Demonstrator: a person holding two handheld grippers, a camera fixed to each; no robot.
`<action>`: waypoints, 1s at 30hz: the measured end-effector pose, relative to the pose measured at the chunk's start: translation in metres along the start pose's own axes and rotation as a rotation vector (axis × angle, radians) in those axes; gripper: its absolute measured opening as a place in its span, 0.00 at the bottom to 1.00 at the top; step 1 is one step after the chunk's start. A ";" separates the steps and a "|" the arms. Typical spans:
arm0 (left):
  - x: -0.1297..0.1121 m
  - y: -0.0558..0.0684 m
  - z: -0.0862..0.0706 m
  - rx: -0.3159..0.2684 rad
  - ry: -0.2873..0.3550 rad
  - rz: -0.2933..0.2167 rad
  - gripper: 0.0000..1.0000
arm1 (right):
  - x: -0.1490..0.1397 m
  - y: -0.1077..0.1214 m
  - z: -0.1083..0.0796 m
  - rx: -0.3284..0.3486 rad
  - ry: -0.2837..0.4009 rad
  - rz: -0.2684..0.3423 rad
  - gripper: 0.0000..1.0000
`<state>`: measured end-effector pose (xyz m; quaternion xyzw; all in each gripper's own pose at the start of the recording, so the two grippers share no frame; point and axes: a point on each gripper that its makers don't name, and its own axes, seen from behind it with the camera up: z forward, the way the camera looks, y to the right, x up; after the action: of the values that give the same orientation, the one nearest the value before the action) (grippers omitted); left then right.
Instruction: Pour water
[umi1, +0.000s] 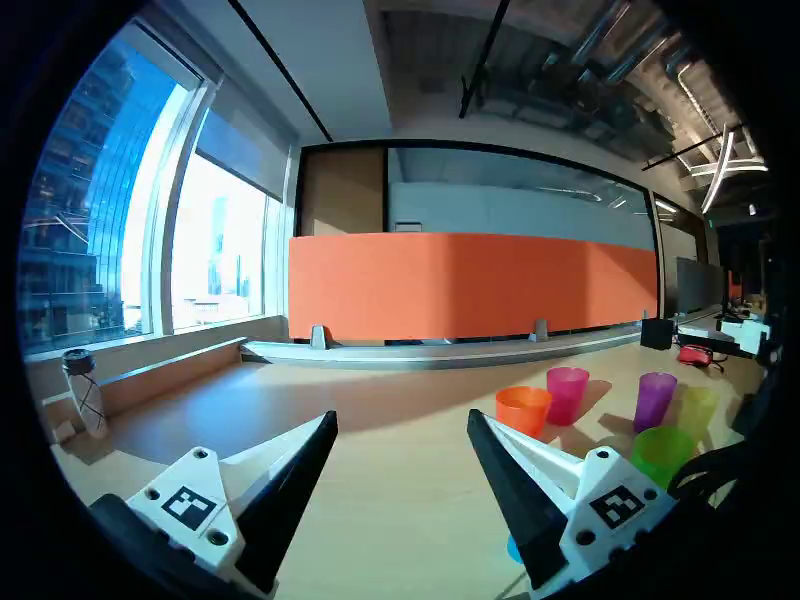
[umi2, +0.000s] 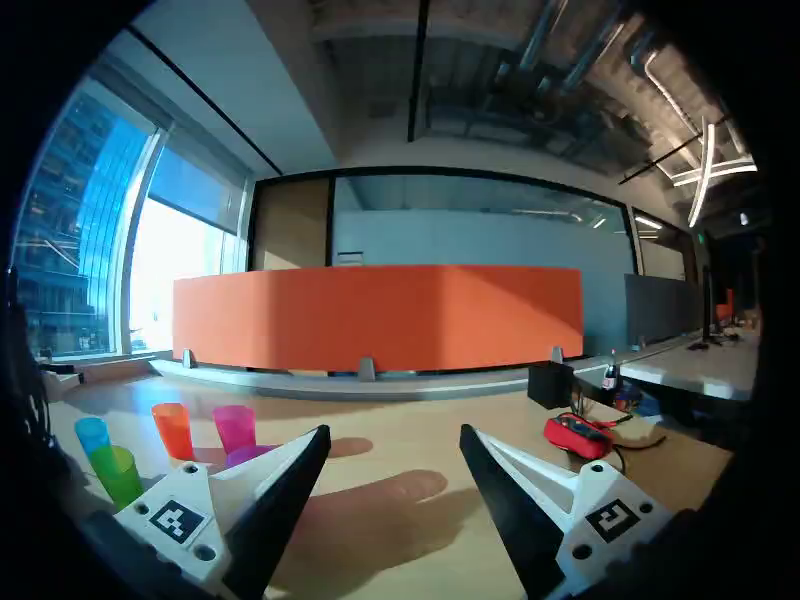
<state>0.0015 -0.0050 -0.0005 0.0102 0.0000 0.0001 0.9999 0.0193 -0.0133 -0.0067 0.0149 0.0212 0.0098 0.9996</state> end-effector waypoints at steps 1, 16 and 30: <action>0.000 0.000 0.000 0.000 0.000 0.000 0.96 | -0.002 0.001 0.001 -0.002 -0.004 -0.001 1.00; 0.000 0.000 0.000 0.000 0.000 0.000 0.96 | -0.018 0.003 0.004 -0.007 -0.041 -0.021 1.00; 0.000 0.000 0.000 0.000 0.000 0.000 0.96 | -0.017 0.005 0.004 0.001 -0.041 -0.020 1.00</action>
<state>0.0014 -0.0045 -0.0005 0.0101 0.0000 0.0002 0.9999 0.0024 -0.0091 -0.0021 0.0155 0.0008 -0.0004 0.9999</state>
